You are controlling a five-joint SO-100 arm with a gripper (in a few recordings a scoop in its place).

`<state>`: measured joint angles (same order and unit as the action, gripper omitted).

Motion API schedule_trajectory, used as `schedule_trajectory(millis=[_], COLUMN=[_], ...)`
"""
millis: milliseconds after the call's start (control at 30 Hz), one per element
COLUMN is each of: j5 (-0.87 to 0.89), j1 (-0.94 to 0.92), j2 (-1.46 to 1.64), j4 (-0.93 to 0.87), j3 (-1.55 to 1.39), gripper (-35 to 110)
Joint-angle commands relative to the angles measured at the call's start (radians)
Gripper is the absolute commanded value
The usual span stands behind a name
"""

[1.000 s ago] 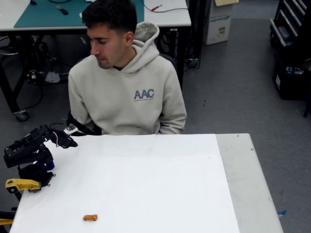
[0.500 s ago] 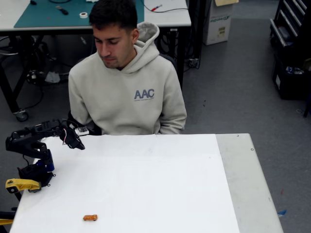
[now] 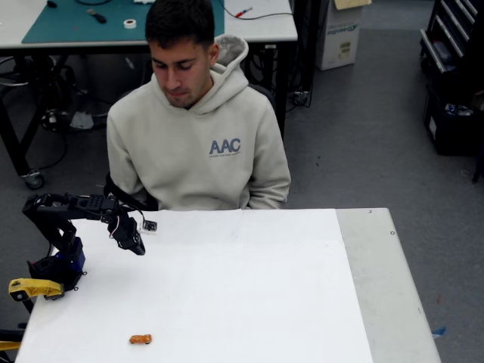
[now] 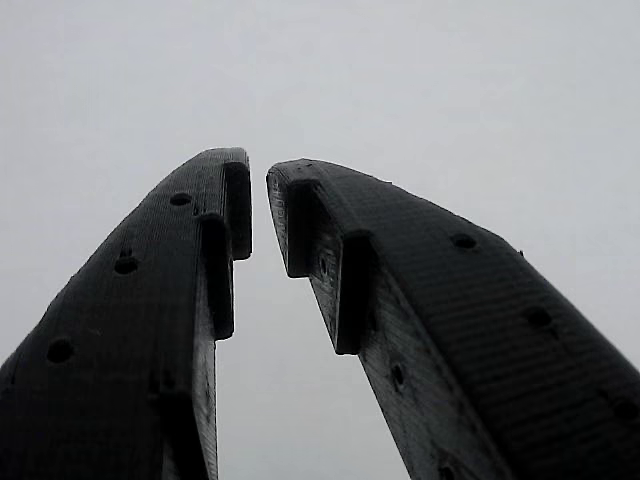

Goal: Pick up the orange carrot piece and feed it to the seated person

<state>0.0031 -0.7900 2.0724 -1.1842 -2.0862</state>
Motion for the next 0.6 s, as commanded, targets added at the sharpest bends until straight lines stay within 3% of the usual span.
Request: schedule_trajectory(millis=[0, 233, 567], j5=[-0.012, -0.037, -0.367], j1=[-0.067, -0.178, -0.377], j2=[-0.015, -0.072, -0.187], j4=[-0.014, -0.014, -0.014], j3=[0.103, 0.167, 0.186], gripper=[-1, -1, -1])
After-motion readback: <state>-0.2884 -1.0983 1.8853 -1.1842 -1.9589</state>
